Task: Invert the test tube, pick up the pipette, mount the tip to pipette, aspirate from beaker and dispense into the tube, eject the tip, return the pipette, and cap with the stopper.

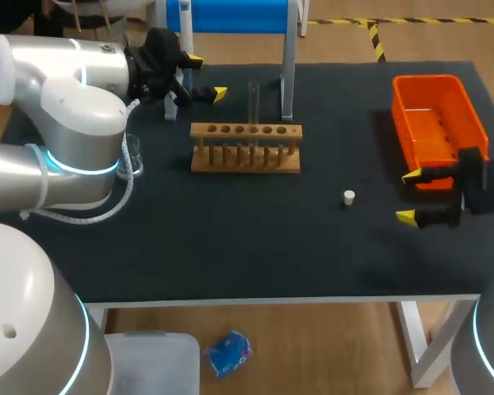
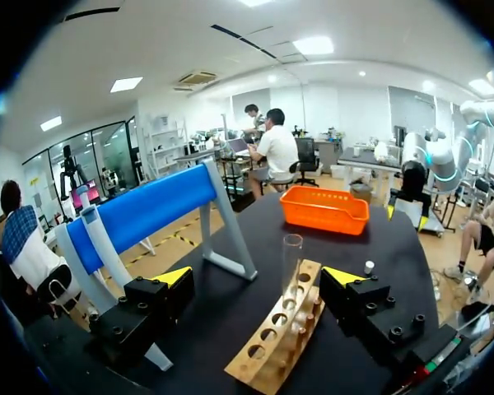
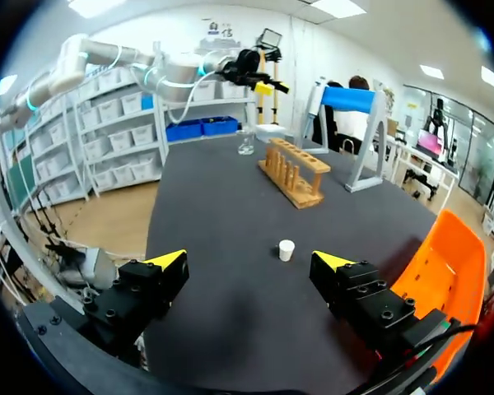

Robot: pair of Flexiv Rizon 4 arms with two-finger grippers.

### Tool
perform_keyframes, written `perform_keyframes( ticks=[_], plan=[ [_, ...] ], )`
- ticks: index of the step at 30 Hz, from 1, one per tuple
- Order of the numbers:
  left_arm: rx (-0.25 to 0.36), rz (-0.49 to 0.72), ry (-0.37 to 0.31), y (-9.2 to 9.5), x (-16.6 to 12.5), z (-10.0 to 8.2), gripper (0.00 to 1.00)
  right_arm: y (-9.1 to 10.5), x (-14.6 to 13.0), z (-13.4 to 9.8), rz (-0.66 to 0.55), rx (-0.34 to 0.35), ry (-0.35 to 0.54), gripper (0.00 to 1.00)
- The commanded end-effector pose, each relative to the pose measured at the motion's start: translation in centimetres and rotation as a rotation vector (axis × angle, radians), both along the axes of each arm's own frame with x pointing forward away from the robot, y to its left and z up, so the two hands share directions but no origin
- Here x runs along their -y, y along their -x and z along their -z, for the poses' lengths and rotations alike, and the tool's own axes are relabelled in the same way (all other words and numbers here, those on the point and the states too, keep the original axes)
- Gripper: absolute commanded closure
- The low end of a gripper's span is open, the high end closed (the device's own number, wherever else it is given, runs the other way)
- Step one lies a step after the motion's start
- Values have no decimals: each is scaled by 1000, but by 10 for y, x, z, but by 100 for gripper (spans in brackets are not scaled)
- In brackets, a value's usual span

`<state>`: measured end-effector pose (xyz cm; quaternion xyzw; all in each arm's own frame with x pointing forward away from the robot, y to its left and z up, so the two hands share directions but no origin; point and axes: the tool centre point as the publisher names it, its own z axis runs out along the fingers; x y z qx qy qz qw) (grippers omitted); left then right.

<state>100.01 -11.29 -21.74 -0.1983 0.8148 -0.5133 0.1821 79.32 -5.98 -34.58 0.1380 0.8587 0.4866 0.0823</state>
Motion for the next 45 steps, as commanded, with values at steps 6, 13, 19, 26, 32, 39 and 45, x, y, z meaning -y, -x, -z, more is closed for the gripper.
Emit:
perform_keyframes(
  ticks=[6,13,19,26,32,39,45],
  plan=[
    [3,0,4,0,0,2,0,-23,-26,31,-12,15,24,0],
    [3,0,4,0,0,2,0,-41,-36,52,-13,-9,19,0],
    [3,0,4,0,0,2,0,-50,-45,60,-39,-15,16,0],
    [3,0,4,0,0,2,0,-57,-50,68,-48,-13,37,0],
    [3,0,4,0,0,2,0,-62,-55,71,-40,-13,36,0],
    [3,0,4,0,0,2,0,-64,-65,74,-45,-19,35,0],
    [3,0,4,0,0,2,0,-67,-69,76,-45,-21,35,46]
  ],
)
